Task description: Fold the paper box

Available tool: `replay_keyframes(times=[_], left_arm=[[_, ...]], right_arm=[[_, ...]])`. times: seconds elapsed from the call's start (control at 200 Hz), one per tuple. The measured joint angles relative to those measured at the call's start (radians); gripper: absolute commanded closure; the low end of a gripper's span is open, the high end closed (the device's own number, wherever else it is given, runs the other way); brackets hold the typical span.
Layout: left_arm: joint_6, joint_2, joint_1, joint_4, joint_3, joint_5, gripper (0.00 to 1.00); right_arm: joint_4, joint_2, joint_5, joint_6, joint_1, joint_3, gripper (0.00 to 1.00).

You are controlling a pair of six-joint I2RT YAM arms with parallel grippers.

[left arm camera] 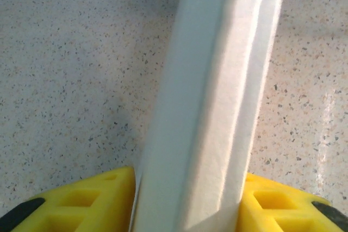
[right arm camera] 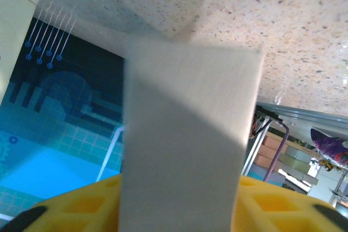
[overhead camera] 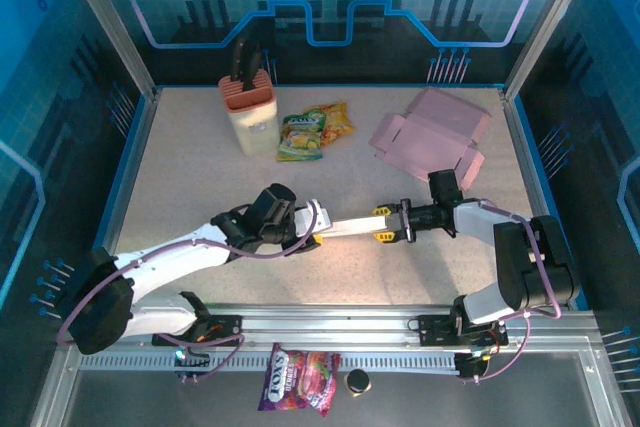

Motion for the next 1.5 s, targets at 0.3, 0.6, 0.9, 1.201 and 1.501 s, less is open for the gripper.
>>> replay_keyframes(times=[0.3, 0.6, 0.9, 1.201, 1.501], left_arm=[[-0.05, -0.001, 0.0, -0.14, 0.086, 0.037, 0.62], [-0.096, -0.032, 0.005, -0.276, 0.11, 0.067, 0.64], [-0.1, -0.032, 0.038, -0.303, 0.117, 0.105, 0.64], [-0.092, -0.032, 0.045, -0.313, 0.117, 0.128, 0.64], [-0.066, -0.03, 0.045, -0.324, 0.121, 0.127, 0.63]], right_arm=[[-0.356, -0.146, 0.183, -0.285, -0.118, 0.197, 0.43], [-0.679, -0.344, 0.677, -0.839, -0.026, 0.476, 0.49], [-0.74, -0.377, 0.831, -1.261, 0.233, 0.474, 0.47], [-0.803, -0.166, 0.908, -1.485, 0.354, 0.547, 0.43], [-0.825, -0.084, 0.893, -1.589, 0.356, 0.608, 0.56]])
